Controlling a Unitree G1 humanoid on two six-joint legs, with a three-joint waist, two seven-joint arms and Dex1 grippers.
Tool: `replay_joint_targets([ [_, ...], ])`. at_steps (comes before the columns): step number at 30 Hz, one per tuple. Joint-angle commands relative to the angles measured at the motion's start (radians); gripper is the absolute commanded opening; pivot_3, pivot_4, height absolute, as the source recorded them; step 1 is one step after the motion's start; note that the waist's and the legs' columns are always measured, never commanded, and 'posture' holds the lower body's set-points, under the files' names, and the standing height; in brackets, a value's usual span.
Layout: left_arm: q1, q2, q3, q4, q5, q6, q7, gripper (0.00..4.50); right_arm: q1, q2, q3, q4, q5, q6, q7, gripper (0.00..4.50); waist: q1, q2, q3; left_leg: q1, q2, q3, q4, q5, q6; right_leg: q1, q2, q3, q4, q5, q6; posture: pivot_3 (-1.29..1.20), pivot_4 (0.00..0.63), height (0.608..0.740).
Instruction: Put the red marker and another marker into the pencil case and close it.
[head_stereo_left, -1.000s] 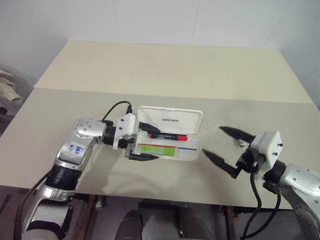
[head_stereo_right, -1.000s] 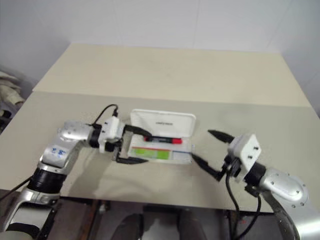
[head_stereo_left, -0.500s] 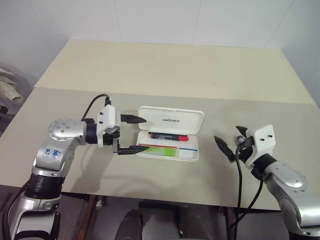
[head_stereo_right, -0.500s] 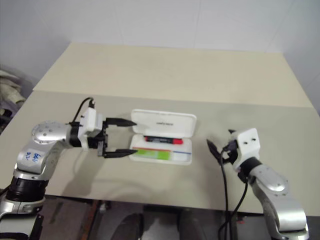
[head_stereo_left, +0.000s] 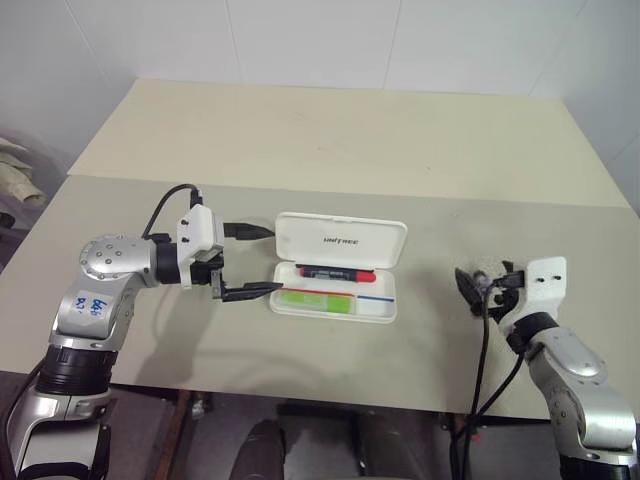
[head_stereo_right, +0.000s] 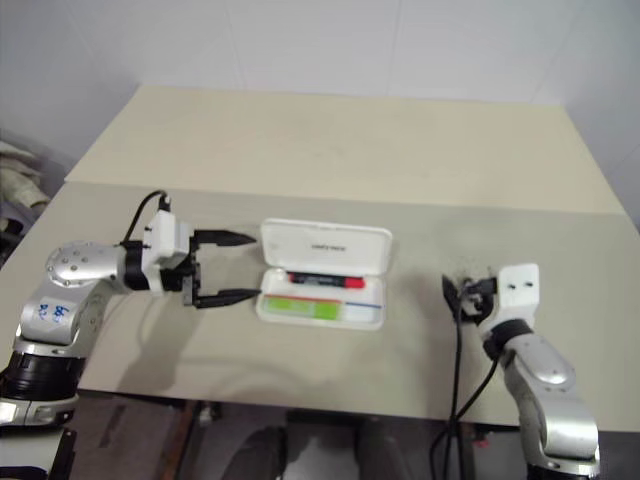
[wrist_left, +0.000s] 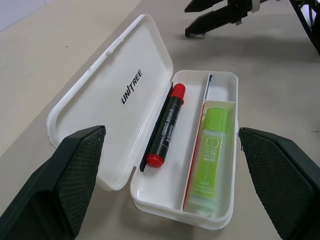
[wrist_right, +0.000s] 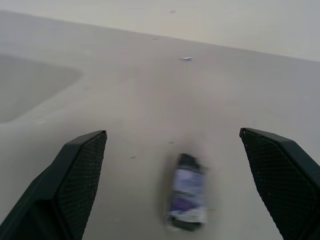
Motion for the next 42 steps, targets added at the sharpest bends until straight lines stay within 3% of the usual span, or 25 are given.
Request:
replay_joint_targets([
  [1,-0.015,0.001,0.008,-0.012,0.002,-0.022,0.008,4.49,0.001,0.011,-0.031,0.0,0.0,0.006,-0.021,4.5,0.0,0.0,0.0,0.0,0.0,0.0,0.0,0.0,0.0,0.0,0.0,0.0,0.0,0.0,0.0,0.0,0.15,0.74],
  [10,-0.037,0.004,-0.005,0.015,-0.005,-0.032,-0.019,4.49,0.044,0.052,-0.008,-0.03,0.0,0.028,-0.036,4.5,-0.001,0.0,0.0,0.0,0.0,0.0,-0.001,0.0,0.0,0.0,0.0,0.0,0.0,0.0,0.0,0.0,0.15,0.74],
  [21,-0.05,0.047,0.0,0.036,-0.023,-0.001,-0.094,4.49,0.027,0.025,-0.012,-0.025,-0.006,0.044,-0.025,4.5,-0.002,0.0,0.0,0.0,0.0,0.0,-0.001,0.0,0.0,0.0,0.0,0.0,0.0,0.0,0.0,0.0,0.15,0.74],
  [26,-0.094,0.061,0.008,0.089,-0.007,-0.021,-0.096,4.5,0.015,0.042,0.004,-0.021,-0.005,0.045,-0.032,2.95,-0.002,0.0,0.0,0.0,0.0,0.0,-0.001,0.0,0.0,0.0,0.0,0.0,0.0,0.0,-0.001,0.0,0.15,0.74],
  [34,-0.109,0.056,0.002,0.095,-0.004,-0.026,-0.102,4.5,-0.014,0.044,0.008,-0.011,-0.006,0.051,-0.033,0.11,-0.005,0.0,0.0,0.0,0.0,0.0,-0.002,0.0,0.0,-0.001,0.0,0.0,0.0,0.0,-0.001,0.0,0.15,0.74],
  [42,-0.124,0.037,-0.014,0.107,0.0,-0.038,-0.103,4.5,-0.032,0.037,-0.003,-0.004,-0.001,0.053,-0.026,0.02,-0.004,0.0,0.0,0.0,0.0,0.0,-0.002,0.0,0.0,-0.001,0.0,0.0,0.0,0.0,-0.001,0.0,0.15,0.74],
])
